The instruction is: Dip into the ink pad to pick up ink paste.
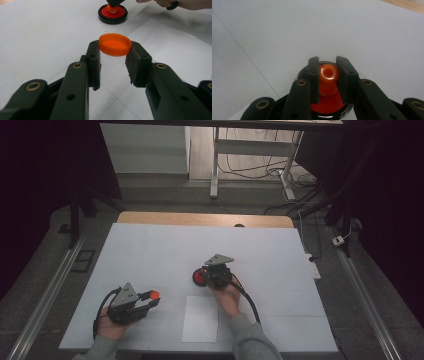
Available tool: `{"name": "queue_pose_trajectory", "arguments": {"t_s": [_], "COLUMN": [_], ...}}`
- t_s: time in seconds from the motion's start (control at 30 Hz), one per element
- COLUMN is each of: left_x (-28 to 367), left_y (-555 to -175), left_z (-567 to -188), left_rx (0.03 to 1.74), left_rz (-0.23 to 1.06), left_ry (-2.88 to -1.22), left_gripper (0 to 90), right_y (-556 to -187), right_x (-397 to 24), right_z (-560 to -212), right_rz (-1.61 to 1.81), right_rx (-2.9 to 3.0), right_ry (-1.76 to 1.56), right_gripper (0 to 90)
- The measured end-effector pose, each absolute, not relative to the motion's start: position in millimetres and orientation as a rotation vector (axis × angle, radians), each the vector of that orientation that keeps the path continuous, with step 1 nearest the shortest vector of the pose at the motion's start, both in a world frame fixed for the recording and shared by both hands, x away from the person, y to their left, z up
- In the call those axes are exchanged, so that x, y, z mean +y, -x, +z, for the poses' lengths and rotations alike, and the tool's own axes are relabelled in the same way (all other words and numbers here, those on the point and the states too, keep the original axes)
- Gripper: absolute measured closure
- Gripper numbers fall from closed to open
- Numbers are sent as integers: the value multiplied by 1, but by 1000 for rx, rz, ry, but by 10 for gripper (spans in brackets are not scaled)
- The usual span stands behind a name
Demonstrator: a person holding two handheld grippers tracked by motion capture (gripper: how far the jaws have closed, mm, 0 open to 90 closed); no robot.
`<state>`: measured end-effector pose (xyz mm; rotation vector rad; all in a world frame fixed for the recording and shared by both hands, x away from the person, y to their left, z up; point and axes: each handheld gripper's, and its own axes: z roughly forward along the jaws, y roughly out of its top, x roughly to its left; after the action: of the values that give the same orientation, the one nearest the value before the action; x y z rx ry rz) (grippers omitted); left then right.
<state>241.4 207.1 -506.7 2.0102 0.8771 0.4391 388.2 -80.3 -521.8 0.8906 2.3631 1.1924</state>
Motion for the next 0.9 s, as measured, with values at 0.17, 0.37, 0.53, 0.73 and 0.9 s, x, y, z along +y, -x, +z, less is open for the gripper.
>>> {"name": "queue_pose_trajectory", "arguments": {"t_s": [0.17, 0.37, 0.53, 0.73, 0.9], "left_x": [208, 208, 208, 208, 208], "left_y": [-241, -241, -241, -241, -241], "left_z": [-506, -506, -506, -506, -506], "left_rx": [883, 882, 883, 881, 877], "left_rz": [439, 440, 440, 440, 441], "left_ry": [-2005, -2007, -2006, -2006, -2009], "left_gripper": [654, 654, 654, 654, 654], "right_y": [-387, -386, -385, -386, -392], "right_x": [-81, -81, -80, -81, -84], "right_z": [-523, -523, -524, -524, -520], "right_rz": [1200, 1194, 1190, 1203, 1236], "right_rx": [2356, 2350, 2343, 2339, 2373], "right_ry": [-886, -877, -879, -882, -972], "right_gripper": [731, 731, 731, 730, 727]}}
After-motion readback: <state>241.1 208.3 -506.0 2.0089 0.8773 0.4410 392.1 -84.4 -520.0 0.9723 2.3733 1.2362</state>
